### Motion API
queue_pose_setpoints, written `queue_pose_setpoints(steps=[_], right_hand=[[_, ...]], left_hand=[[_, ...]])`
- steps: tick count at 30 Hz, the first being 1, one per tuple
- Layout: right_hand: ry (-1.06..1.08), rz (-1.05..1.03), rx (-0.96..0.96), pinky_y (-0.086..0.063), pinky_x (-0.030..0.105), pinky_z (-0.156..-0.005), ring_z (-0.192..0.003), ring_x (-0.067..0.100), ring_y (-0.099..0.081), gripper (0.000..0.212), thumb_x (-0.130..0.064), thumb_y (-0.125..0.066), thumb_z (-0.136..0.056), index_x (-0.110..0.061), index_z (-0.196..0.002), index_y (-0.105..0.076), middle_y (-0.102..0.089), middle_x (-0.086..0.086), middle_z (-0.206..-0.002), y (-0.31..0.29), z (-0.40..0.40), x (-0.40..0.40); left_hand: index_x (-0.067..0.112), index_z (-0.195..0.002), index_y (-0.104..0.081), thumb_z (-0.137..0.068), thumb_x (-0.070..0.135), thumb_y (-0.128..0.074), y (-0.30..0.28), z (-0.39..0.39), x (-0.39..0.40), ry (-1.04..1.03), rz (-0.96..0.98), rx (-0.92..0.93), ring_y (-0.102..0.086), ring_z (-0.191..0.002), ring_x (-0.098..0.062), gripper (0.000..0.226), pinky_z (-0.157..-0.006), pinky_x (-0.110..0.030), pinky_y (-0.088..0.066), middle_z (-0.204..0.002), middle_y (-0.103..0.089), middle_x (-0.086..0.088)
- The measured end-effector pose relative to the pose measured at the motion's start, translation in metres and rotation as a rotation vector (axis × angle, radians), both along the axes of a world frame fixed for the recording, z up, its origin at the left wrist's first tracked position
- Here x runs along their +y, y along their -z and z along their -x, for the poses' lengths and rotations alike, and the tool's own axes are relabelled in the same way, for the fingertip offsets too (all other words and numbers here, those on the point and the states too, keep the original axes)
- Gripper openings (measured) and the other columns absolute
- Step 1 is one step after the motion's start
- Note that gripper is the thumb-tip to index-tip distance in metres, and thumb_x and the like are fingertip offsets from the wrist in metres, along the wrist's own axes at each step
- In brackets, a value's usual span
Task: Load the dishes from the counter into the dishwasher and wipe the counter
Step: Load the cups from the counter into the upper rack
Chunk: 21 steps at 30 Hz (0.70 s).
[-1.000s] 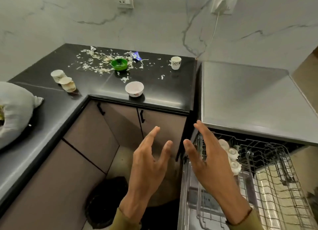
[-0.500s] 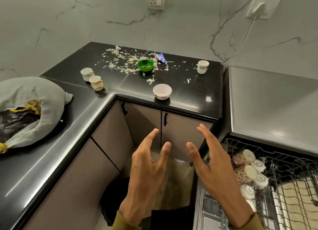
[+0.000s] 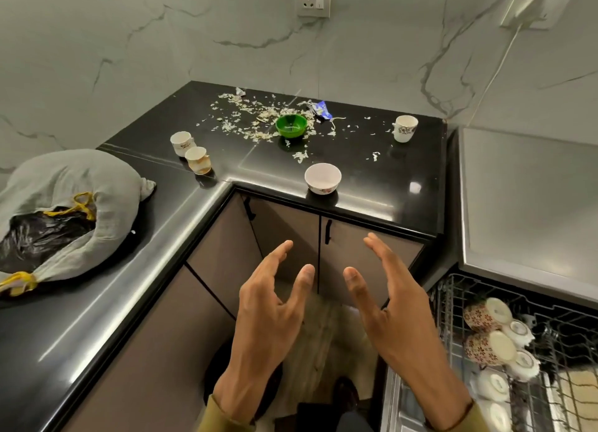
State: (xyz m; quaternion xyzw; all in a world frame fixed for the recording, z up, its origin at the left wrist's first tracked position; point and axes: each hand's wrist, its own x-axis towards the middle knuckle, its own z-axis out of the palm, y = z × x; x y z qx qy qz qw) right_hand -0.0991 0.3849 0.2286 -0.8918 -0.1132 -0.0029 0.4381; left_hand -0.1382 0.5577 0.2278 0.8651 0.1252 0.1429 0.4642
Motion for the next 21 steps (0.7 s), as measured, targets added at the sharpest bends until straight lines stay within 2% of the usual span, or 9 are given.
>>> queue_pose_setpoints(steps=[2,6,9,11,13,17,21], right_hand=[[-0.010,-0.004,0.008,-0.017,0.005,-0.094,-0.130,-0.014,-0.020,0.066,-0.073,-0.037,-0.088,-0.046,-0.147,-0.024,-0.020,-0.036,-0.142,0.000,-0.014,-0.001],[-0.080,0.007,0.040,-0.021,0.013,-0.101,-0.131,-0.019,-0.015,0.067,-0.071,-0.039,-0.085,-0.050,-0.146,-0.021,-0.017,-0.037,-0.144,0.002,-0.045,-0.004],[-0.151,0.031,0.054,-0.020,0.013,-0.102,-0.125,-0.032,-0.010,0.067,-0.078,-0.032,-0.085,-0.052,-0.145,-0.020,-0.017,-0.038,-0.147,0.005,-0.069,-0.010],[-0.188,0.045,0.069,-0.020,0.011,-0.102,-0.124,-0.033,-0.010,0.069,-0.079,-0.032,-0.084,-0.051,-0.146,-0.020,-0.019,-0.036,-0.149,0.007,-0.085,-0.015],[-0.219,0.043,0.083,-0.020,0.011,-0.103,-0.125,-0.032,-0.011,0.068,-0.077,-0.033,-0.085,-0.049,-0.147,-0.021,-0.022,-0.033,-0.151,0.008,-0.099,-0.016],[-0.284,0.034,0.053,-0.021,0.006,-0.100,-0.132,-0.027,-0.013,0.074,-0.081,-0.032,-0.081,-0.049,-0.147,-0.021,-0.023,-0.032,-0.152,0.012,-0.132,-0.015],[-0.322,0.020,0.042,-0.021,0.008,-0.103,-0.135,-0.022,-0.017,0.071,-0.079,-0.034,-0.084,-0.049,-0.147,-0.022,-0.025,-0.032,-0.152,0.012,-0.158,-0.014]], left_hand=[[0.029,-0.144,-0.049,-0.087,0.057,-0.055,0.002,-0.012,0.001,-0.013,0.004,0.004,-0.045,-0.133,0.006,0.064,-0.105,-0.013,-0.038,-0.145,-0.053,0.014],[0.032,-0.144,-0.048,-0.083,0.066,-0.051,0.010,-0.035,0.004,-0.047,0.015,0.032,-0.049,-0.130,0.002,0.070,-0.105,-0.030,-0.049,-0.143,-0.054,0.013],[0.037,-0.143,-0.047,-0.080,0.070,-0.049,0.013,-0.049,0.002,-0.092,0.024,0.074,-0.047,-0.129,0.007,0.071,-0.104,-0.021,-0.044,-0.142,-0.053,0.018],[0.038,-0.143,-0.048,-0.079,0.070,-0.050,0.015,-0.058,-0.002,-0.135,0.056,0.096,-0.047,-0.129,0.008,0.071,-0.103,-0.020,-0.043,-0.141,-0.054,0.020],[0.038,-0.142,-0.048,-0.080,0.069,-0.051,0.018,-0.067,-0.008,-0.182,0.084,0.101,-0.048,-0.128,0.008,0.070,-0.102,-0.020,-0.044,-0.139,-0.055,0.020],[0.037,-0.141,-0.051,-0.081,0.068,-0.053,0.022,-0.091,-0.019,-0.276,0.129,0.080,-0.050,-0.127,0.008,0.068,-0.108,-0.030,-0.046,-0.138,-0.057,0.020],[0.035,-0.141,-0.052,-0.085,0.069,-0.054,0.024,-0.112,-0.024,-0.301,0.166,0.067,-0.050,-0.126,0.009,0.065,-0.108,-0.030,-0.045,-0.137,-0.057,0.021]])
